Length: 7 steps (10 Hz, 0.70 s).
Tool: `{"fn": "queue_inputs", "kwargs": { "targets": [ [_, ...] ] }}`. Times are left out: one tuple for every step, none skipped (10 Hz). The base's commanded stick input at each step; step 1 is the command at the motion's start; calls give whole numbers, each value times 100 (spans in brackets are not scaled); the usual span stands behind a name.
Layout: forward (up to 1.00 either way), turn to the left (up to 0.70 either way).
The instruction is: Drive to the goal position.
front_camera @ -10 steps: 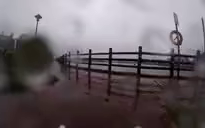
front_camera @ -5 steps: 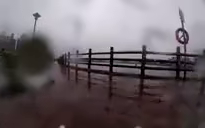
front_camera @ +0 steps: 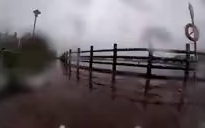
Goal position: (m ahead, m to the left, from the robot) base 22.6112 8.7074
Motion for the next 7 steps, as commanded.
{"fn": "queue_inputs", "kwargs": {
  "targets": [
    [70,35],
    [70,35],
    [70,35],
    [70,35],
    [70,35],
    [70,18],
    [70,0]
  ]
}}
